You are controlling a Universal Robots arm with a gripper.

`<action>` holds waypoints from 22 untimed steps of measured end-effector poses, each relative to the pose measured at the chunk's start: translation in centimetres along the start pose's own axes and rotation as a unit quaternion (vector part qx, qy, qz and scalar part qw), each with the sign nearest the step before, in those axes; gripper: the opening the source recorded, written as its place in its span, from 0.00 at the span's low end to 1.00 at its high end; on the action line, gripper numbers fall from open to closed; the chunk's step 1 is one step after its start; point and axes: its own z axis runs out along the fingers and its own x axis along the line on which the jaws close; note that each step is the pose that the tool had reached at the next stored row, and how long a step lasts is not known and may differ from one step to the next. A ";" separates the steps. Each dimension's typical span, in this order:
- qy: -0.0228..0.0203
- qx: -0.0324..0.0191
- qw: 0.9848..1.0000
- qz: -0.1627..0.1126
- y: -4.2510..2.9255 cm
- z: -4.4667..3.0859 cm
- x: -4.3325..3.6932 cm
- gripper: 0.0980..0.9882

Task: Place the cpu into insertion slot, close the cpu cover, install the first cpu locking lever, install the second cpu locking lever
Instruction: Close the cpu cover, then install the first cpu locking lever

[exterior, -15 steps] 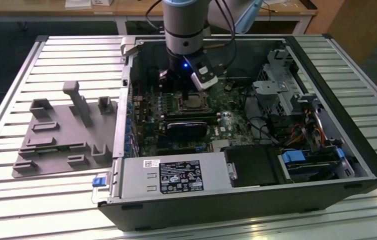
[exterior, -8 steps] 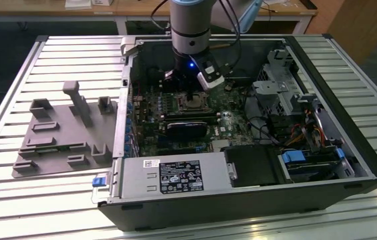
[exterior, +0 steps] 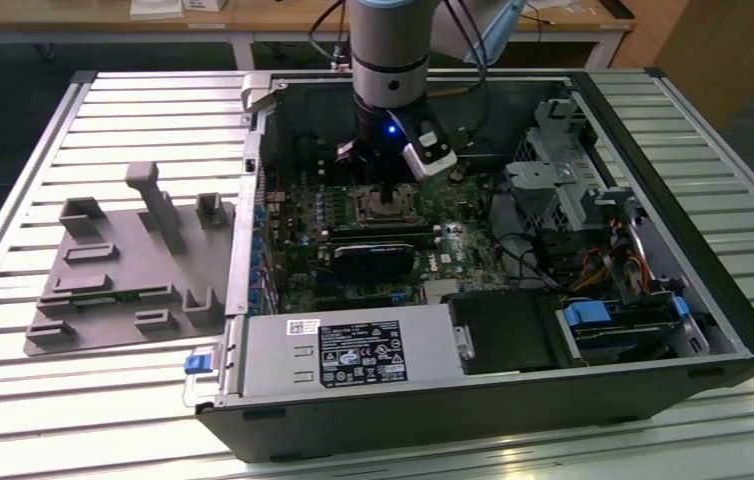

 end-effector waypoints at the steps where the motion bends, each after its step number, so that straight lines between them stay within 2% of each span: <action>1: 0.000 0.000 1.000 0.000 0.00 -0.01 0.00 0.00; 5: 0.000 0.000 1.000 0.000 0.04 -0.48 -0.03 0.00; 14: -0.002 0.001 1.000 0.000 0.18 -2.42 -0.14 0.00; 22: -0.003 0.001 1.000 0.001 0.19 -2.55 -0.15 0.00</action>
